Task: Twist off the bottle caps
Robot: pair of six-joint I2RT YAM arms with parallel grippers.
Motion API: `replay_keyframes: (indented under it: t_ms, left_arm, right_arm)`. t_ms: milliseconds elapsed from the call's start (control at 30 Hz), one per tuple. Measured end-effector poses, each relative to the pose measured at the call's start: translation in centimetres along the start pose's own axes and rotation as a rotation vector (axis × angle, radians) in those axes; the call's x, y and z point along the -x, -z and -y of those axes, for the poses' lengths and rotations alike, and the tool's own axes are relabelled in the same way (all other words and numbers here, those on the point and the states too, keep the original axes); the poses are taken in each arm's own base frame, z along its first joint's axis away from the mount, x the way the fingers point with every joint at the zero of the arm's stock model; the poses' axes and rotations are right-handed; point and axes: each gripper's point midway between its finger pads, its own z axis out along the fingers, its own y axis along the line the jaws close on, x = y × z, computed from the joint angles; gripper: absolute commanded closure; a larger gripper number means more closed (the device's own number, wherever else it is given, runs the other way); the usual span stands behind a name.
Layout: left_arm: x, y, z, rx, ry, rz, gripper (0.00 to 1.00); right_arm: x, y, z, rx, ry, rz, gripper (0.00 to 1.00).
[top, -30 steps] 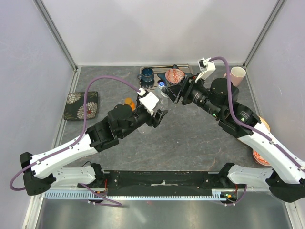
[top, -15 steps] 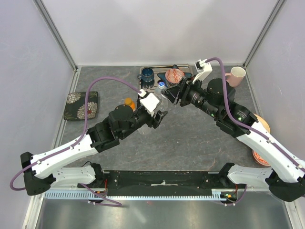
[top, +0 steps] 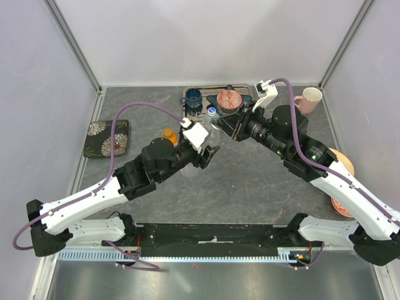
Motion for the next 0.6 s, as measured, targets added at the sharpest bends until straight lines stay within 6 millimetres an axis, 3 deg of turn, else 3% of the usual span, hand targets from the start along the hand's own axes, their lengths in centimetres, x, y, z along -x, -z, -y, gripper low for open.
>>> replay_keyframes:
  t_ms: [133,267,600]
  left_arm:
    - [0.2,0.4,0.8,-0.056,0.002,0.017,0.72]
    - [1.4,1.2,2.2,-0.177,0.017,0.059,0.72]
    - [6.3,5.2,6.8,-0.750,0.243,0.144,0.70]
  right_arm:
    - [0.0,0.5,-0.5,0.032,0.004,0.001,1.00]
    - [0.1,1.9,-2.3,0.136,0.061,-0.012,1.00]
    - [1.5,6.3,-8.2,0.488,0.264,0.018,1.00]
